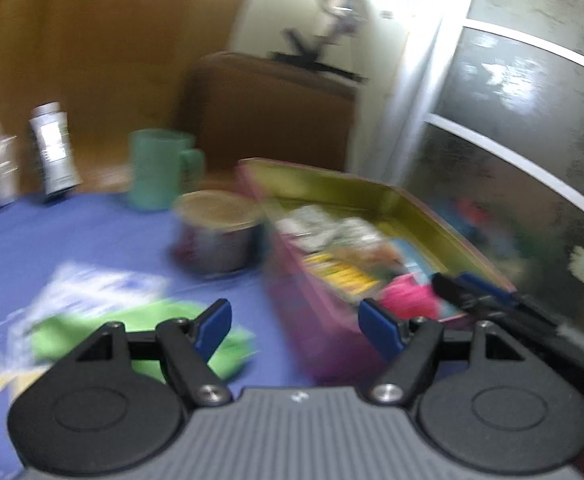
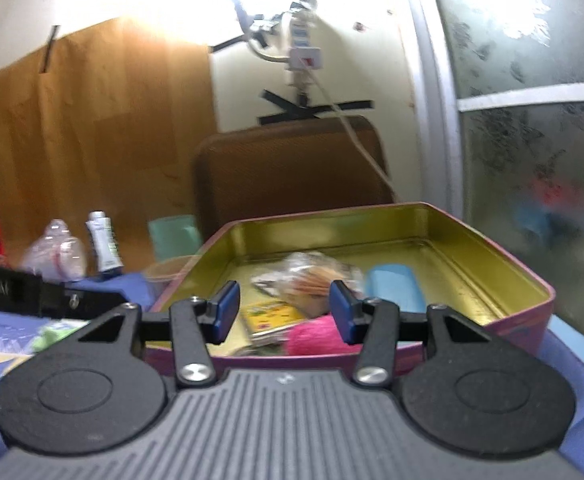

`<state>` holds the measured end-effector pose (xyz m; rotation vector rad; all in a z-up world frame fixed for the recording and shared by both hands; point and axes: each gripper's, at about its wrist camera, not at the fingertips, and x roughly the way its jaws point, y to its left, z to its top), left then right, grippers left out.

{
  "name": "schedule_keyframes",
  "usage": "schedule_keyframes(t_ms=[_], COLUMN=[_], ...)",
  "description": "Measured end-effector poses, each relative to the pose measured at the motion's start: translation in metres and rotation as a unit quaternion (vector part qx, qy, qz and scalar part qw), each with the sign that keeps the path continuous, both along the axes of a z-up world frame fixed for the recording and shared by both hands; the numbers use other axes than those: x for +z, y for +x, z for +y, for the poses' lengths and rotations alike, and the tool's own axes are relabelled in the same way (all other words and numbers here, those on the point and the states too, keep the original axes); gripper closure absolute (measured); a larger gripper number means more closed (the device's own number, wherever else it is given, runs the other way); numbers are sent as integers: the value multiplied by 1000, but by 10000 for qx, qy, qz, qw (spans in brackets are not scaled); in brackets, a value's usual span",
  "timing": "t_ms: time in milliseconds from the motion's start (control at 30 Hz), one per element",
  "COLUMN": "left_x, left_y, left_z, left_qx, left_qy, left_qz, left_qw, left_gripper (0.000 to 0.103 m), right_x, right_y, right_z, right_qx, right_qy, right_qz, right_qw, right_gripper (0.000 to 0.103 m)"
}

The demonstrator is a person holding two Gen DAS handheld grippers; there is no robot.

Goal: Organize soft objects
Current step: 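Carry the cotton swab bag into the pink tin and open both tools, then grasp the lime-green cloth with the right tool while the left tool pinches it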

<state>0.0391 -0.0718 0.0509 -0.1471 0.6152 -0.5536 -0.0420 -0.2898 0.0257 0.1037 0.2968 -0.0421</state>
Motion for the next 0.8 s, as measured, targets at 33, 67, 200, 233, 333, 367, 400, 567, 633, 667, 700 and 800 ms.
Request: schedule_keyframes(t_ms=[33,67,200,233,333,367,400,567,633,667,700,800], left_x=[-2,-5,-15,-17,-24,-27,-30,-43,-43,-44,-44,-45], left_y=[0,0,-1,-1,-3,-3,-2,5,4,3,2,2], left_z=[11,22,64,71,94,101,108,133,137,138,138,136], left_qx=[142,286,857,954,1288,1392,1497,1871,1921,1940,1951,1963], left_qy=[36,69,194,223,334,371,403,328,312,321,328,412], left_qz=[51,108,303,316,344,366,397,627,601,592,580,528], left_qw=[9999,9995,9957,9947,9905,9889,9871,9798,9790,9787,9785,9783], left_gripper=[31,31,31,31,31,31,31,32,32,32,32,32], right_x=[1,1,0,-1,-7,-9,-11,-25,-30,-32,-35,-43], right_y=[-1,-1,3,5,11,14,18,40,51,56,63,77], right_z=[7,15,50,60,88,96,107,140,149,152,155,160], right_qx=[135,280,863,1015,1466,1615,1774,2144,2148,2157,2159,2107], right_qy=[1,-9,-142,-172,-303,-372,-472,-886,-999,-1035,-1050,-1028], right_qz=[-2,7,128,189,402,486,597,1022,1138,1205,1292,1513], right_qw=[9999,9996,9961,9945,9879,9850,9812,9673,9649,9635,9621,9603], right_gripper=[51,51,51,51,51,51,51,38,26,24,22,17])
